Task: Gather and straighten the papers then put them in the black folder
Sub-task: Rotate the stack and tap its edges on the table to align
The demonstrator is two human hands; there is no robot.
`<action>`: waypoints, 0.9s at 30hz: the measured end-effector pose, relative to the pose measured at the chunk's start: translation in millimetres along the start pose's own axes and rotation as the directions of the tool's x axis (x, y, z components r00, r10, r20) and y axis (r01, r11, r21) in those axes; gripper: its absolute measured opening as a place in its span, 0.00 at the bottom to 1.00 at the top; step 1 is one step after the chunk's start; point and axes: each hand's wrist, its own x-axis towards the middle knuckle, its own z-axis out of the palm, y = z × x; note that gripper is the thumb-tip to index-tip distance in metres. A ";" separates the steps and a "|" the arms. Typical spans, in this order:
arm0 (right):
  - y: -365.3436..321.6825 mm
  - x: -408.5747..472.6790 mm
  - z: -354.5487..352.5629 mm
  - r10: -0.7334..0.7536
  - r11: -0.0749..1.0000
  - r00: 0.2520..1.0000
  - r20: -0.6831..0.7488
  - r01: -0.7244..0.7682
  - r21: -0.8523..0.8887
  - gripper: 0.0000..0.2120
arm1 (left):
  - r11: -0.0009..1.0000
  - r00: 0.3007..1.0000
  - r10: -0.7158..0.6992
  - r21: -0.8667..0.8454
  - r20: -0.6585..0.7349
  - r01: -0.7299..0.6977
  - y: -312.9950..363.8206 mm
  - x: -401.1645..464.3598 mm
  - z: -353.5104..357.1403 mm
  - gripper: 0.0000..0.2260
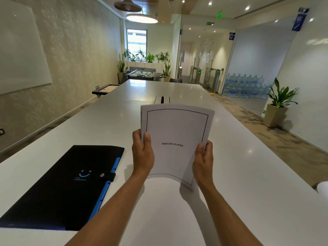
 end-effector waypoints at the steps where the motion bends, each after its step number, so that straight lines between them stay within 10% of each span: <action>1: 0.3 -0.2 1.2 -0.005 1.000 1.000 -0.008 0.005 -0.001 0.08 | 1.000 1.000 0.000 -0.012 -0.004 0.000 1.7 -1.7 1.7 0.07; 27: 13.1 -3.6 -2.4 0.029 0.992 1.000 -0.002 -0.029 -0.120 0.03 | 0.996 0.997 -0.021 0.086 0.079 0.014 -9.9 -9.6 -5.9 0.10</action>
